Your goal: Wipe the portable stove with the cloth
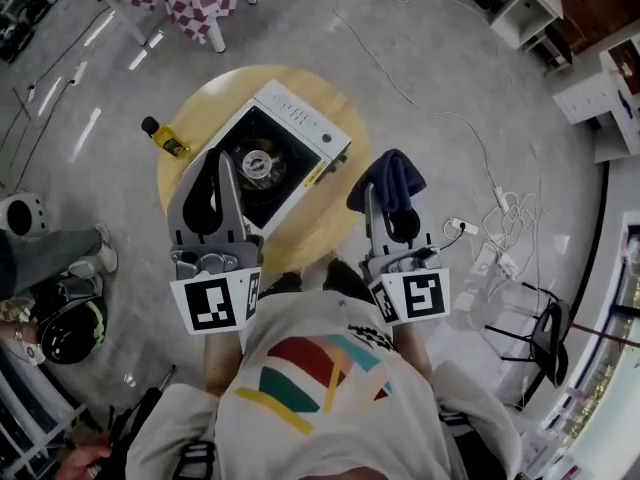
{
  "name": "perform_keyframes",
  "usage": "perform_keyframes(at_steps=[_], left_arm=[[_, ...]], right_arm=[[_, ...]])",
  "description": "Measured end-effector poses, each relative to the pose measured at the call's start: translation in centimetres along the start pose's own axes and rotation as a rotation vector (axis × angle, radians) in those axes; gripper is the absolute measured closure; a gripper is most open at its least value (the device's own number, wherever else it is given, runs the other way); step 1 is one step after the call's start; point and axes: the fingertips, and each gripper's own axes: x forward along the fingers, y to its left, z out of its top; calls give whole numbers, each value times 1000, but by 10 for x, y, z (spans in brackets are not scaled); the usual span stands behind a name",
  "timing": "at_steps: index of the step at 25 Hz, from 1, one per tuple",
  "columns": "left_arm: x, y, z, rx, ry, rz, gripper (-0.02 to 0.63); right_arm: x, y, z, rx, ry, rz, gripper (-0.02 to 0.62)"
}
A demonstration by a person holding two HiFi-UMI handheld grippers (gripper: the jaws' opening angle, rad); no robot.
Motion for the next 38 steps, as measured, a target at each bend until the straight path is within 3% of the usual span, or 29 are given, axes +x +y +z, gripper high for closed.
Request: perform_keyframes(at_steps=[4, 10, 14, 20, 26, 33, 38], left_arm=[[5, 5, 5, 28, 2, 64, 597], [10, 5, 6, 53, 6, 132, 598], [14, 8, 9, 73, 11, 171, 598], [12, 18, 5, 90, 35, 242, 598], [-5, 35, -18, 127, 139, 284, 597], [-28, 61, -22, 161, 185, 411, 597], [-46, 75, -29, 179, 213, 501, 597]], right_arm=[[15, -1, 9, -57, -7, 72, 561], [31, -11, 9, -58, -4, 143, 561], [50, -14, 11, -165, 16, 195, 561], [104, -12, 6, -447, 93, 314, 561], [180, 7, -16, -949, 88, 462, 561], [263, 34, -87, -1282, 161, 674, 561], [304, 55, -147, -1457, 229, 805, 561]])
